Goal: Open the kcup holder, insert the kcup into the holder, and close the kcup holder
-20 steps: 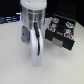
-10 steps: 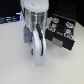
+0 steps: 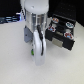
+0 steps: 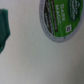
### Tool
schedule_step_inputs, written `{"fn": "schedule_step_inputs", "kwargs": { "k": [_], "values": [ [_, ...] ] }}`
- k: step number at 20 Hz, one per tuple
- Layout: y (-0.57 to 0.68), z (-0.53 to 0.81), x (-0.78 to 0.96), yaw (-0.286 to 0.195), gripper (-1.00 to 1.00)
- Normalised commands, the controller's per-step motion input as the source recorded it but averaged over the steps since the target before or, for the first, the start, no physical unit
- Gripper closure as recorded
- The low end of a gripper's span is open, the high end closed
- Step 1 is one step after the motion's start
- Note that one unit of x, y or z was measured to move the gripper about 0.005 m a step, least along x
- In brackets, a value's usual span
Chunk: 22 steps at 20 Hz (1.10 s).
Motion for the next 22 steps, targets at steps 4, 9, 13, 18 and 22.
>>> {"fn": "schedule_step_inputs", "kwargs": {
  "k": [4,9,13,18,22],
  "values": [
    [0.05,-0.24,-0.17,0.0,-1.0],
    [0.03,-0.32,-0.11,0.003,-1.0],
    [0.0,-0.32,-0.13,0.0,-1.0],
    [0.0,-0.08,-0.06,-0.007,-1.0],
    [-0.01,-0.02,0.01,-0.019,1.0]
  ]
}}
